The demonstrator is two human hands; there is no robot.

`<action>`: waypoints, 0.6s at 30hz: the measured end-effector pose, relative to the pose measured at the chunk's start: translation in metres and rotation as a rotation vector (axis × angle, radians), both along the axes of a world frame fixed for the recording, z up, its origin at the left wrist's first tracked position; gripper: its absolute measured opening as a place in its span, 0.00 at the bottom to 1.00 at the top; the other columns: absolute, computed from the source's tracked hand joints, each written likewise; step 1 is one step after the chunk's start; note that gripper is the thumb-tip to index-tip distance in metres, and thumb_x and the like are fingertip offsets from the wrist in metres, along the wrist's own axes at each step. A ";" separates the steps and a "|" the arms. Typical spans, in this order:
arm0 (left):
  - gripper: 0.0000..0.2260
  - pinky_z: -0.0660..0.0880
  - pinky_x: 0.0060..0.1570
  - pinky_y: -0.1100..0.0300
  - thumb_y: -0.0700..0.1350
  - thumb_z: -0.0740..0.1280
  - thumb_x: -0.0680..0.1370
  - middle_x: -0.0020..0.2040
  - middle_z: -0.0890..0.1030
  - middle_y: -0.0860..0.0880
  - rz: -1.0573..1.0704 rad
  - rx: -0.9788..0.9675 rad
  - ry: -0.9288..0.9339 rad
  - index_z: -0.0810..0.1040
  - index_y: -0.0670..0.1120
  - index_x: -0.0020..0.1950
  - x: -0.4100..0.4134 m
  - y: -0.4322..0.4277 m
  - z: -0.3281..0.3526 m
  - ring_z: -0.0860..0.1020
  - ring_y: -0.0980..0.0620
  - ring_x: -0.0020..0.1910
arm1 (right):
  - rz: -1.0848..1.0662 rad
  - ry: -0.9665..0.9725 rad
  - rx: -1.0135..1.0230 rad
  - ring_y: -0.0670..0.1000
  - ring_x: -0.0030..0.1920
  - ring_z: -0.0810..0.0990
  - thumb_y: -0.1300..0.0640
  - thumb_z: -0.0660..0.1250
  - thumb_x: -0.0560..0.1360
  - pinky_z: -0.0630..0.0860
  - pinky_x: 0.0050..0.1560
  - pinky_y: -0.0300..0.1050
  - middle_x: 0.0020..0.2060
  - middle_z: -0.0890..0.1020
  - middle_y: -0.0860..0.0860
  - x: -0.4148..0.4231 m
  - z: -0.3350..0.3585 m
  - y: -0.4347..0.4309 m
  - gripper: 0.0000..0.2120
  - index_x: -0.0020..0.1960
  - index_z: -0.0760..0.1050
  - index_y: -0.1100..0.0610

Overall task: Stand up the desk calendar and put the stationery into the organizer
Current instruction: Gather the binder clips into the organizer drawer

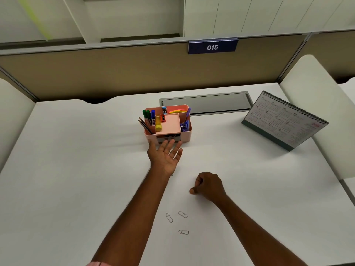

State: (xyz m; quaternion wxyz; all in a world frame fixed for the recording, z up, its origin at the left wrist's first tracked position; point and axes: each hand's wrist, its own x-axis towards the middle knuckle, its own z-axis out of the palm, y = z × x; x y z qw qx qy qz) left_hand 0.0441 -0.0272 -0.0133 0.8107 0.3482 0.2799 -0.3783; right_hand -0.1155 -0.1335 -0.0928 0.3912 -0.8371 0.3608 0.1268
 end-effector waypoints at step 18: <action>0.33 0.78 0.49 0.52 0.68 0.55 0.81 0.63 0.83 0.43 -0.058 0.058 0.043 0.72 0.45 0.74 0.003 -0.008 -0.013 0.83 0.41 0.59 | 0.009 0.008 -0.027 0.44 0.35 0.79 0.49 0.84 0.58 0.70 0.34 0.39 0.31 0.82 0.44 0.002 0.001 0.000 0.17 0.37 0.78 0.55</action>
